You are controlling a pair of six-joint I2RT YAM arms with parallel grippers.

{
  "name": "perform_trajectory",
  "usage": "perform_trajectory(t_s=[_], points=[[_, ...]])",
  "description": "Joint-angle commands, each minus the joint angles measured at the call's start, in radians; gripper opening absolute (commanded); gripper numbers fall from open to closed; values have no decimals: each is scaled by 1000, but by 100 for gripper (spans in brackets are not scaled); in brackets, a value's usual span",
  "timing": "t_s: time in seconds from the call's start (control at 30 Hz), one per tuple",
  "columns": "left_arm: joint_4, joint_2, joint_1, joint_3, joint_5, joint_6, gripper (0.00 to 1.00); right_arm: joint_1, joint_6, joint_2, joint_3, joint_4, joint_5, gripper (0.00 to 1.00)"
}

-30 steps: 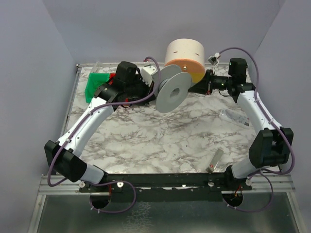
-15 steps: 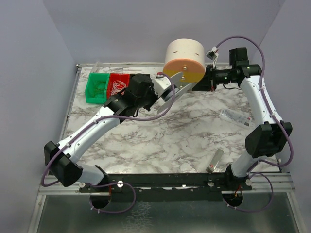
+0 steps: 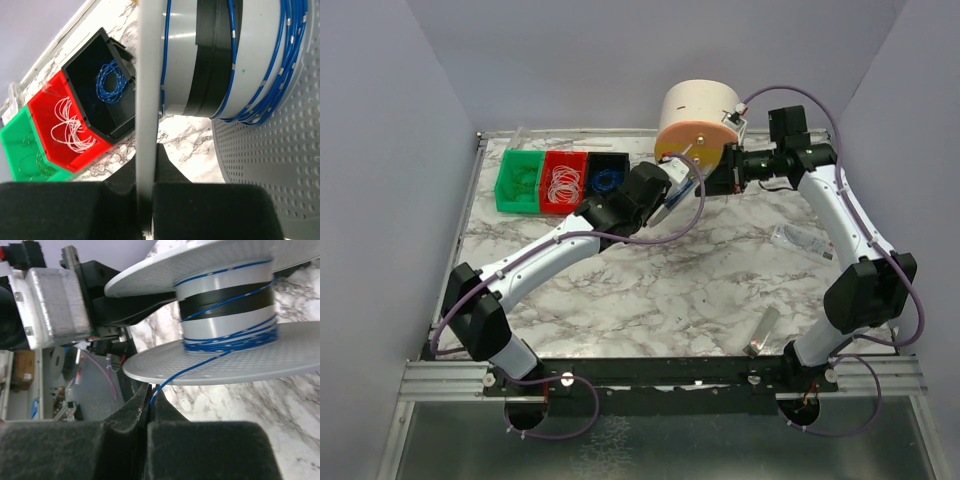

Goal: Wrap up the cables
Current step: Wrap the cable around the cable reel.

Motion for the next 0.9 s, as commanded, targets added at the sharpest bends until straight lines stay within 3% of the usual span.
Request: perform_trajectory(t_s=[0.0,0.23,0.37,0.67,0.87], points=[[32,35,15,49,-219,-124,0,39,281,-75,-64,233,-88,0],[64,48,15,53,-206,-274,0,83,714,-86,-289,817,-151,0],[63,54,15,72,-154,-342,0,115,823,-82,-330,1034,-99,0],[-3,117,34,177,-43,-497,0,231,552,-100,-314,874,151,0],[-10,118,127,208,157,-599,0,271,422,-122,-359,811,245,0]])
